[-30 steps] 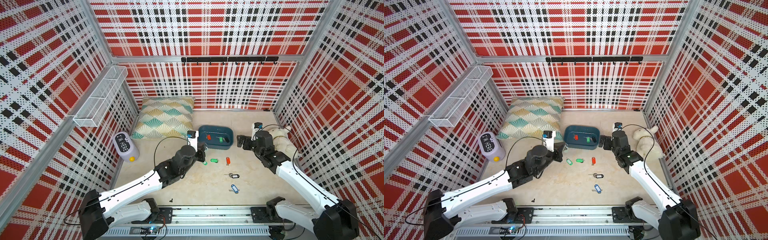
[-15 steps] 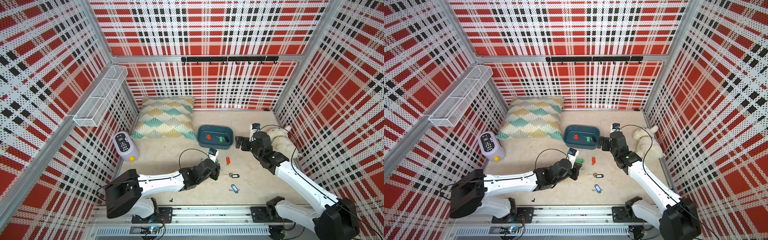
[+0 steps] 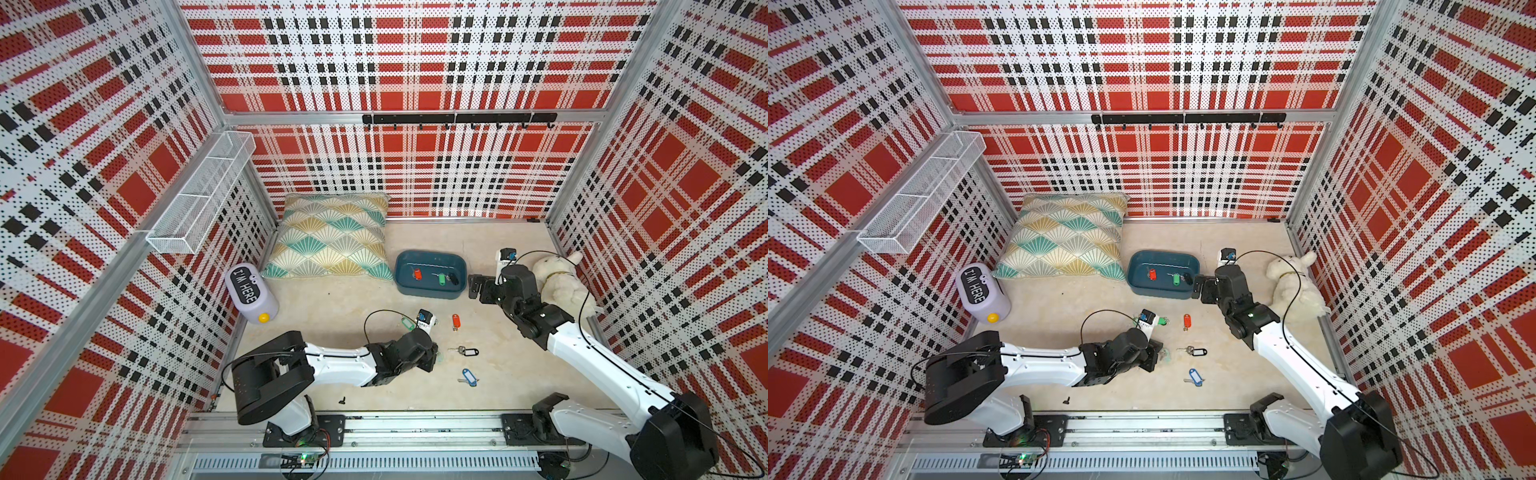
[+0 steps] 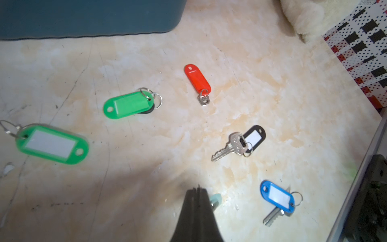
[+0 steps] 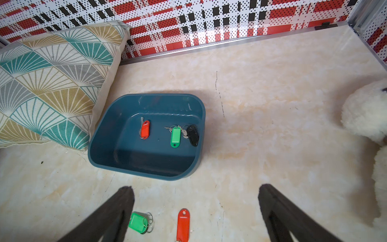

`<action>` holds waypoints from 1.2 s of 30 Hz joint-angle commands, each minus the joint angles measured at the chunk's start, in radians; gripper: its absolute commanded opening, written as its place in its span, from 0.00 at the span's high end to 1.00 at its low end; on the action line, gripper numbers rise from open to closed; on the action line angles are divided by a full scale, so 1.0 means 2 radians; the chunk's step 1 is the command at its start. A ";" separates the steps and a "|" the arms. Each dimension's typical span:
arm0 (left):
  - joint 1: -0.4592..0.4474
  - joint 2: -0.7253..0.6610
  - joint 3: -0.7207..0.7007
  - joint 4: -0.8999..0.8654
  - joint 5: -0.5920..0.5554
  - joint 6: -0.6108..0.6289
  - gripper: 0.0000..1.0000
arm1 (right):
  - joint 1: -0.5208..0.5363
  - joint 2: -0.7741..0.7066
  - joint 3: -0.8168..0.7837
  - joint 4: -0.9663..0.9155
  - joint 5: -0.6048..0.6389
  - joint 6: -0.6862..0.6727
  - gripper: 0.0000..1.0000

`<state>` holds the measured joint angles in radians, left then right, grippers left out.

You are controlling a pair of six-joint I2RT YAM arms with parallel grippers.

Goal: Take the keys out of the storage box
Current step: Place the key at the center of the board, then pick up the key from the storage box.

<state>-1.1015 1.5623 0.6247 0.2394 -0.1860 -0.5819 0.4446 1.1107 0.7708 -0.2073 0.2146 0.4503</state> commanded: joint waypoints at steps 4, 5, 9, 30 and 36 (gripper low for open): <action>0.029 0.012 -0.012 0.024 0.009 -0.015 1.00 | 0.005 0.006 -0.007 0.004 0.011 0.002 0.00; 0.033 0.012 -0.013 0.026 0.011 -0.015 1.00 | 0.005 0.007 -0.006 0.004 0.010 0.002 0.00; 0.042 0.020 -0.006 0.027 0.017 -0.014 1.00 | 0.005 0.009 -0.006 0.002 0.012 0.002 0.00; 0.095 -0.087 0.022 -0.051 -0.014 0.025 0.09 | 0.018 0.018 0.010 0.002 -0.002 -0.002 0.00; 0.169 -0.159 0.011 0.010 0.017 0.034 0.01 | 0.062 0.070 0.054 0.005 -0.002 -0.006 0.00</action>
<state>-0.8234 1.2915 0.6464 0.1814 -0.1825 -0.5369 0.5358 1.2072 0.8288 -0.2142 0.2165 0.4458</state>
